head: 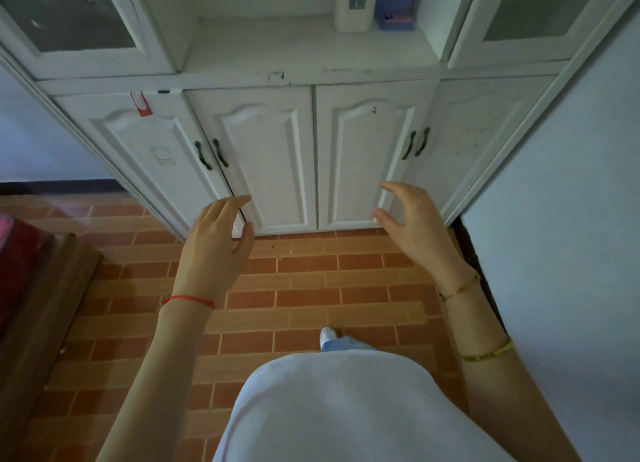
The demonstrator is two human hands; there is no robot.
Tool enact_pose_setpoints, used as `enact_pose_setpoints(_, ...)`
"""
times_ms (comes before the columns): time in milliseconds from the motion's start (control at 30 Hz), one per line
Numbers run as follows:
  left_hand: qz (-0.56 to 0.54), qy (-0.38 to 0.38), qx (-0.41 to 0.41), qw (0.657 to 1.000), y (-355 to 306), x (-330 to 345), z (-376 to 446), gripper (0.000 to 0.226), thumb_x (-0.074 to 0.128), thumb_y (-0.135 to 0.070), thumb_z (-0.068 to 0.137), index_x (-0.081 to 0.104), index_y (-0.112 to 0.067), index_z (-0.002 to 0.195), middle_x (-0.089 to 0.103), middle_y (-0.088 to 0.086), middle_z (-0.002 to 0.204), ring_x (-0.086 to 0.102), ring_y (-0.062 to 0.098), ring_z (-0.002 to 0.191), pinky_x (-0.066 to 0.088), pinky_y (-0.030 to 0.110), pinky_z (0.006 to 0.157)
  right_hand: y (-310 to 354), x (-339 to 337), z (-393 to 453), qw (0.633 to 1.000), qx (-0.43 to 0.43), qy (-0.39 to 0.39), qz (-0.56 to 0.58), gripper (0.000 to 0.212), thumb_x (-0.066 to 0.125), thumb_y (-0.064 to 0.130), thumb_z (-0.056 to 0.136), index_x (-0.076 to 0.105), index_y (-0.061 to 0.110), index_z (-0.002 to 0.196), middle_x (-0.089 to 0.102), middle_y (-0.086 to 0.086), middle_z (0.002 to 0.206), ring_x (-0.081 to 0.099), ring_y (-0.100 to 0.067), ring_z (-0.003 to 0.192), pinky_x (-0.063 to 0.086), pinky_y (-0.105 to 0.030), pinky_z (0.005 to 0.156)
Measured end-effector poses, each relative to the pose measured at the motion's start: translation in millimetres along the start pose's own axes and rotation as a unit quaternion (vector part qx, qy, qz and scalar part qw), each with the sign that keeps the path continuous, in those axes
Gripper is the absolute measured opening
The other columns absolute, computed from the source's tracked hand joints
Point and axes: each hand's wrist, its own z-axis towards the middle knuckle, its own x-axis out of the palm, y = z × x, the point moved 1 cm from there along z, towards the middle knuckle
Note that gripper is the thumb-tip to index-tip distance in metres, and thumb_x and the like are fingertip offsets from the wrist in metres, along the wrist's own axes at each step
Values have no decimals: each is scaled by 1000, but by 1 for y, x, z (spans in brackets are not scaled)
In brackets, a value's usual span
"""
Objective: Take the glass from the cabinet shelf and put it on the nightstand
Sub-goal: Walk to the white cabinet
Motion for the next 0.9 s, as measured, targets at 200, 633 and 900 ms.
enact_pose_setpoints(200,7,-30,-9,999,-9,11,92,42,51,-21,95,49,-14,137,57,10,133,50,27,126,42,41,106,-8,-22,107,999,-47,-21,7,51,58,33,96,47,15,143,52,-3,143,41,-18,137,25,-22,109)
enact_pose_setpoints(633,6,-16,-15,1000,5,41,239,42,52,-20,95,50,-12,136,58,10,133,51,27,125,43,41,106,-33,-10,253,999,-48,0,3,51,60,31,95,49,13,141,52,-5,142,41,-19,137,26,-21,109)
enact_pose_setpoints(900,-2,-29,22,999,19,46,343,41,53,-17,94,51,-11,135,58,9,133,51,26,126,44,40,105,-29,-1,340,999,-40,-21,9,50,60,29,95,49,14,141,54,-5,141,42,-20,135,29,-24,109)
